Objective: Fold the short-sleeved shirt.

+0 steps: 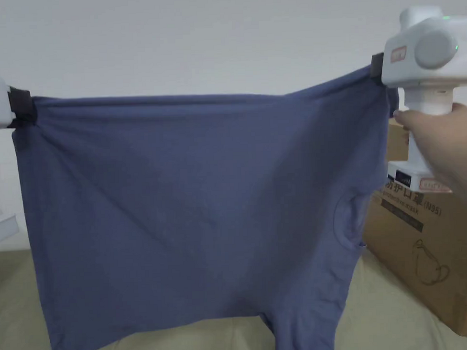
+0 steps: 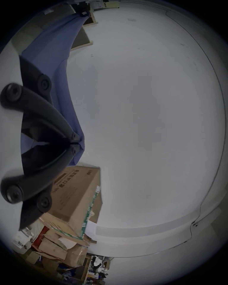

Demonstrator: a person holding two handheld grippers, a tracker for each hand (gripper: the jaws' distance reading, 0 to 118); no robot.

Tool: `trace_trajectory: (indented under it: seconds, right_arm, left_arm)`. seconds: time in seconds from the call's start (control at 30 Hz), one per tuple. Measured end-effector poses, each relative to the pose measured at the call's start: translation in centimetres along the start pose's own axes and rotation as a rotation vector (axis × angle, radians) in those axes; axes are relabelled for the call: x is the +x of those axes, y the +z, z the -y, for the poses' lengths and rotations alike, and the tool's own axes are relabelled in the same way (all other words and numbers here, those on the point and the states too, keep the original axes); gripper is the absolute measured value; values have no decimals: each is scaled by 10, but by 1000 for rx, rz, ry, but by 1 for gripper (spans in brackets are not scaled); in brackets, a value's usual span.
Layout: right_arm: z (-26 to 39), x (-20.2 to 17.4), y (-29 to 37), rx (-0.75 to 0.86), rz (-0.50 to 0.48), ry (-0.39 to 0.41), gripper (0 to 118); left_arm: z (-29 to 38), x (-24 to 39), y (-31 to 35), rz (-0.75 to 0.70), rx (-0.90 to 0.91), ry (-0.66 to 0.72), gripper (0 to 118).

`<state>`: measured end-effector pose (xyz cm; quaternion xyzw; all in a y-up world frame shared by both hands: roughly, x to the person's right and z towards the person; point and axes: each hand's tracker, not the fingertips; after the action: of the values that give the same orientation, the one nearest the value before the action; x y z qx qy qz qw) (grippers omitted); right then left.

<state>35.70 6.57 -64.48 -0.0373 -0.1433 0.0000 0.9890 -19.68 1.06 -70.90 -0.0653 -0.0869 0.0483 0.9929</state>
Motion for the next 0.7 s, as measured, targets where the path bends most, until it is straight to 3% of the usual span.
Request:
trace_trajectory:
  seconds: [0.17, 0.3, 0.43, 0.53, 0.63, 0.7]
  right_arm:
    - [120, 2, -4, -216, -53, 1, 0]
    - [276, 15, 29, -513, -57, -17, 0]
    - [425, 52, 94, -833, -69, -127, 0]
    - [486, 81, 165, -959, -66, -131, 0]
    - [509, 109, 238, -980, -92, -152, 0]
    - [506, 122, 275, -947, -133, -159, 0]
  left_arm:
    - [99, -10, -9, 3, -235, 63, 2]
    - [229, -20, 15, 7, -519, 87, 2]
    - [344, -30, 80, 11, -733, 100, 2]
    - [396, -34, 145, 47, -839, 65, 2]
    - [430, -52, 203, 72, -896, 84, 2]
    - [443, -59, 241, 94, -921, 199, 2]
